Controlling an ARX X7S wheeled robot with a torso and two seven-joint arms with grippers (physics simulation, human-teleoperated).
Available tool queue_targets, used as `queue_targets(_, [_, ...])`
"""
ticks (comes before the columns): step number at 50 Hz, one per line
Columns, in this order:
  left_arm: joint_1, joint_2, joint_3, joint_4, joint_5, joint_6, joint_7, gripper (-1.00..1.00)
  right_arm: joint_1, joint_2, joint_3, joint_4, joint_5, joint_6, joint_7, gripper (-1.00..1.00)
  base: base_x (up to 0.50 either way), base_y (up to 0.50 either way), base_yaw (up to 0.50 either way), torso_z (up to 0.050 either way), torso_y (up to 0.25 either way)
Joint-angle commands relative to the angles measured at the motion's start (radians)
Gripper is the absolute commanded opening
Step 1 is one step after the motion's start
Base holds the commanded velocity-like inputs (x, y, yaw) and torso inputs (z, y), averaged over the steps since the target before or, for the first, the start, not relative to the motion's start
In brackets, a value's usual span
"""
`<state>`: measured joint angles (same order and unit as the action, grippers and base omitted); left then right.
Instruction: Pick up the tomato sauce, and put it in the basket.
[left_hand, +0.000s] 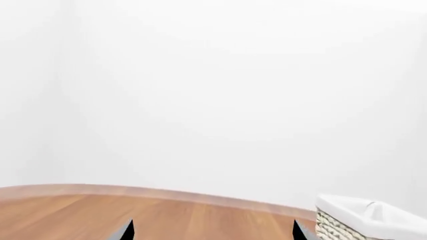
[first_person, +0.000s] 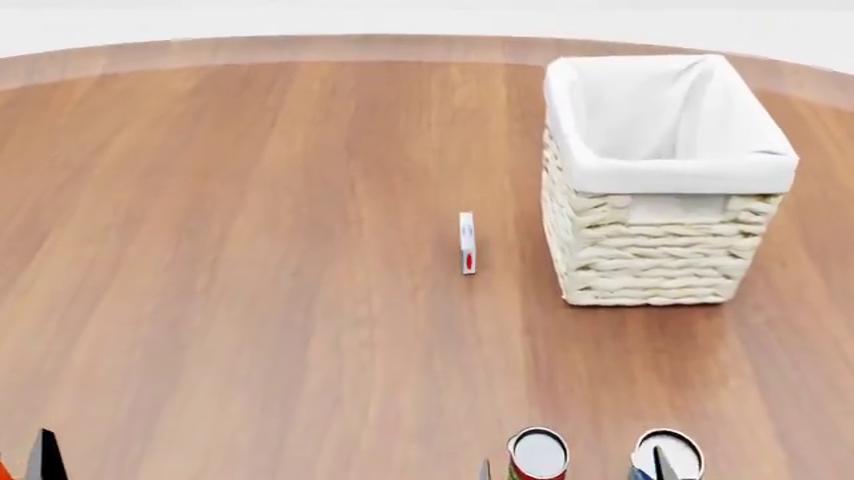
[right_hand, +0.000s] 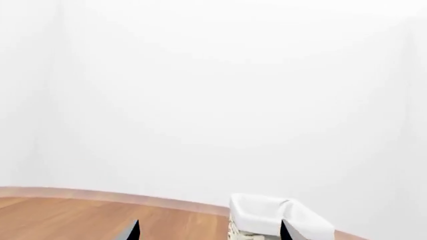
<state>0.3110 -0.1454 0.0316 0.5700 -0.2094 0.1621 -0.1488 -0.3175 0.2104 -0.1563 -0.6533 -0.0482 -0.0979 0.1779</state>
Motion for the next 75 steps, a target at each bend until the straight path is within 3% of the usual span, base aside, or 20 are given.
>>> queue_targets(1, [0.0,-0.013,0.004,0.002,-0.01,0.004,-0.013,1.0,-0.003,0.01,-0.008,-0.002,0.007,-0.002,0.005,1.0,0.5,0.0,0.0,0.0,0.0])
queue_targets(31, [0.003,-0.039,0.019,0.01,-0.017,0.015,-0.04,1.0,0.006,0.02,-0.018,-0.009,0.014,0.032,0.03,1.0,0.5,0.0,0.0,0.0,0.001])
queue_targets(54, [0.0,-0.053,0.03,0.001,-0.022,0.02,-0.058,1.0,0.012,0.026,-0.044,0.015,0.014,0.038,0.041,1.0,0.0,0.0,0.0,0.0,0.0])
queue_targets(62, [-0.017,-0.053,0.033,-0.015,-0.019,0.012,-0.071,1.0,0.036,-0.005,-0.054,0.028,0.005,0.134,0.075,1.0,0.0,0.0,0.0,0.0,0.0])
queue_targets(70, [-0.018,-0.061,0.029,-0.014,-0.027,0.012,-0.078,1.0,-0.042,-0.001,-0.074,0.009,-0.029,0.149,0.099,1.0,0.0,0.0,0.0,0.0,0.0])
queue_targets(75, [-0.014,-0.061,0.031,-0.012,-0.021,0.017,-0.085,1.0,-0.148,0.013,-0.108,-0.115,-0.095,0.179,0.112,1.0,0.0,0.0,0.0,0.0,0.0])
